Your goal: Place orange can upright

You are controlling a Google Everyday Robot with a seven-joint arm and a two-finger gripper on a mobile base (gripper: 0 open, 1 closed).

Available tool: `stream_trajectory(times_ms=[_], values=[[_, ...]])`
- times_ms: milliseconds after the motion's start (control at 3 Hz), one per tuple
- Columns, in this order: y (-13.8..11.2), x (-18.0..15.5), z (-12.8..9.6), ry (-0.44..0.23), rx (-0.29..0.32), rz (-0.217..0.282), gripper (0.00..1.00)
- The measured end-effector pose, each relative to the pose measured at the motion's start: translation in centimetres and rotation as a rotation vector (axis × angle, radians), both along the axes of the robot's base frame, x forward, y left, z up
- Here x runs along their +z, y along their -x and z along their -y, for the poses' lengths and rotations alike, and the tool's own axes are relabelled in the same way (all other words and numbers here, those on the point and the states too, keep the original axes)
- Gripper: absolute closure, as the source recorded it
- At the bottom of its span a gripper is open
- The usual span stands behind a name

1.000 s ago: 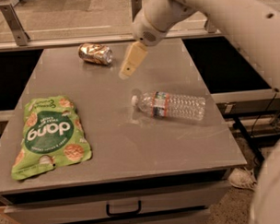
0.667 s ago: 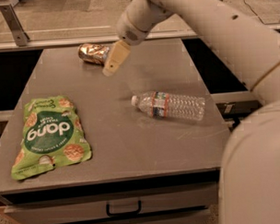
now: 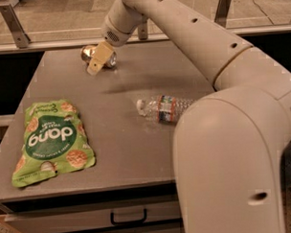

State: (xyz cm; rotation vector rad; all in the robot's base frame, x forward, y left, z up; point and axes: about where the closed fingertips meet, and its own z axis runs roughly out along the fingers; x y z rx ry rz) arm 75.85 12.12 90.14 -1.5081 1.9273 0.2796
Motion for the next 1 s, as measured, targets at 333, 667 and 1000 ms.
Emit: stream_trajectory(times_ms=[333, 667, 1000], values=[[-2.5, -0.7, -1.9, 0.005, -0.057, -0.008, 0.00], [-4.4, -2.3, -3.1, 0.040, -0.106, -0.025, 0.00], [-5.6, -4.0, -4.3, 0.080, -0.127, -0.047, 0.00]])
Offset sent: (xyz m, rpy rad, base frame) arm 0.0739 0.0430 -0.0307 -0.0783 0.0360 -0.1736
